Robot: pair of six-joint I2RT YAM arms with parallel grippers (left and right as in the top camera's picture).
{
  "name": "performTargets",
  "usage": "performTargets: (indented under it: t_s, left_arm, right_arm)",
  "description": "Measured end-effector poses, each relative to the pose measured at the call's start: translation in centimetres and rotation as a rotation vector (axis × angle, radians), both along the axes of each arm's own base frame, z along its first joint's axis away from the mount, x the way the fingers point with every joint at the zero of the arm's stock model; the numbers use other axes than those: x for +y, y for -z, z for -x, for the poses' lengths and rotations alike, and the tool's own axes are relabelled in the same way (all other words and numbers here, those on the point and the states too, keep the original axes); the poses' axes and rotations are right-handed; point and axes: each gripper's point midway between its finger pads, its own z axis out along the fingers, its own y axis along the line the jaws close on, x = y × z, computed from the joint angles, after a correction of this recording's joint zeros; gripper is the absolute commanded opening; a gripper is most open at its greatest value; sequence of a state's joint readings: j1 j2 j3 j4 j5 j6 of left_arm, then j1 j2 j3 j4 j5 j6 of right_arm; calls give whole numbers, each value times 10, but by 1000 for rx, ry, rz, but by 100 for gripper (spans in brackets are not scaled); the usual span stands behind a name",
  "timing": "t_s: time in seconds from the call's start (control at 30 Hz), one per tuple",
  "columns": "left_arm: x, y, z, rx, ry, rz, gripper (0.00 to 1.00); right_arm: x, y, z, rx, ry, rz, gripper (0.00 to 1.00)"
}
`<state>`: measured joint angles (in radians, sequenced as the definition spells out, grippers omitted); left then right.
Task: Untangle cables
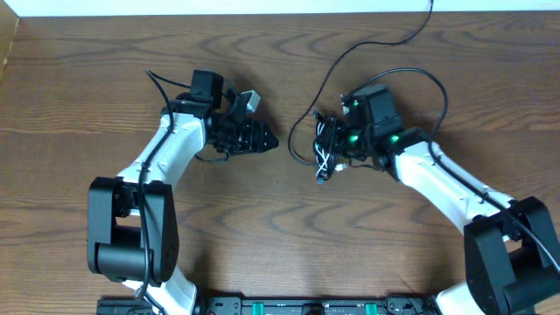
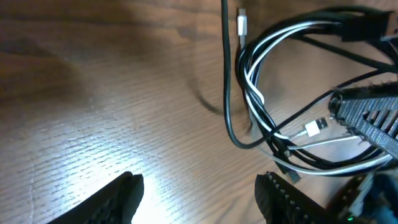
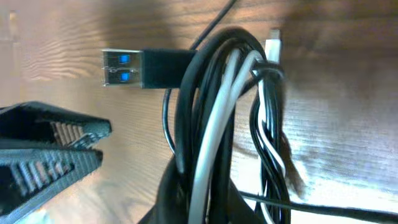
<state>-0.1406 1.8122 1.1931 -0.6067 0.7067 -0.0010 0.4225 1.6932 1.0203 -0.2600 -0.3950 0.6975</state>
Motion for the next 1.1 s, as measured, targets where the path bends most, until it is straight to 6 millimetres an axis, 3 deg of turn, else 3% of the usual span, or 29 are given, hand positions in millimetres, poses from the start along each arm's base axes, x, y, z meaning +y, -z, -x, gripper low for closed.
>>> performTargets:
  t_s: [0.07,0.1,0.2,0.37,0.57,0.93,1.1]
  left_arm:
    - [1,1,0,-8,10,-9,63]
    - [1,1,0,-12,13,-14,63]
    - [2,2,0,-20,20,-22,63]
    - [3,3,-1,-23,21,-30,63]
    - [1,3,0,-45,55,-37,63]
    - [-22,4,8,-125,201,-72,62]
    - [-47,-3,16,-176,287,-73,62]
  right_arm:
    - [-1,5,3,3,12,45,65]
    - [-3,7,3,-1,21,63,71]
    - [-7,9,1,-12,33,95,79]
    - [-20,15,2,6,49,135,83]
    - [-67,27,9,105,69,229,91]
    - [-100,17,19,171,-14,267,95]
    - [-135,2,3,164,47,266,95]
